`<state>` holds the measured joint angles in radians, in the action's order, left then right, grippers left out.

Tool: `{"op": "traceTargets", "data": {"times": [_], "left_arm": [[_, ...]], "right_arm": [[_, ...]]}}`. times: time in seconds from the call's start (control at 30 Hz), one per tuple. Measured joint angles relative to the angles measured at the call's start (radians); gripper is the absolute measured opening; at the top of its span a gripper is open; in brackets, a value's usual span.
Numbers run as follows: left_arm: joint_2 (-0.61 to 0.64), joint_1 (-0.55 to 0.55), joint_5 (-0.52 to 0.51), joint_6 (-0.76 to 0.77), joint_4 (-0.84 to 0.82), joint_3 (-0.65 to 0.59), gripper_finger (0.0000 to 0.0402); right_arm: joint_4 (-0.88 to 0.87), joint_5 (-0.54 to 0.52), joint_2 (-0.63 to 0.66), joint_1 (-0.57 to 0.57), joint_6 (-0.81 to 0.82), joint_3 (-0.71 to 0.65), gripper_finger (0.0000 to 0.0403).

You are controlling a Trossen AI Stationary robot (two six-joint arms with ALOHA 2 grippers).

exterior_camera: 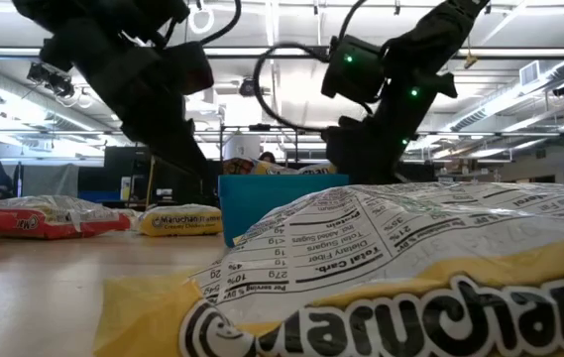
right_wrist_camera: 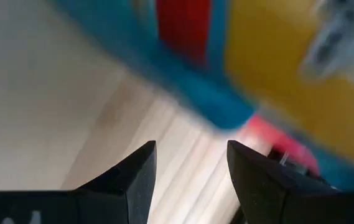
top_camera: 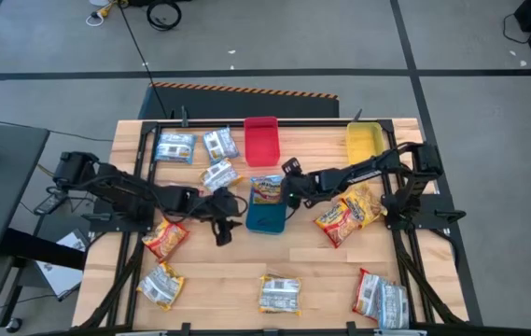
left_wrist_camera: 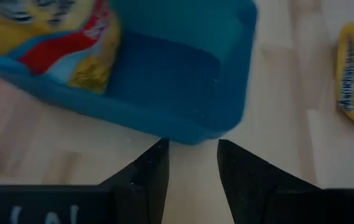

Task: Sort Maruchan noodles
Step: Adjust the blue bin on the table

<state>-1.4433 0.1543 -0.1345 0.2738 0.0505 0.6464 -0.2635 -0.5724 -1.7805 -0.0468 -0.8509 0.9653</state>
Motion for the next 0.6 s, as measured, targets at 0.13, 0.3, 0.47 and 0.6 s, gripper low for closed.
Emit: {"op": "traceTargets", "data": {"times": [0.13,0.3,0.47,0.6], "left_arm": [[-0.037,0.024,-0.001,0.006,0.010,0.002,0.0141],[-0.086,0.047,0.070,0.057,0.055,0.001,0.0141],[-0.097,0.083,0.135,0.073,0.173,0.002,0.0141],[-0.094,0.107,0.137,0.078,0.178,0.002,0.0141]], "right_arm": [[0.076,0.041,0.000,0.019,-0.041,0.000,0.0201],[0.104,0.073,0.000,0.057,-0.042,0.000,0.0201],[0.151,0.089,0.000,0.097,-0.042,0.000,0.0201],[0.195,0.104,0.000,0.123,-0.037,0.000,0.0201]]}}
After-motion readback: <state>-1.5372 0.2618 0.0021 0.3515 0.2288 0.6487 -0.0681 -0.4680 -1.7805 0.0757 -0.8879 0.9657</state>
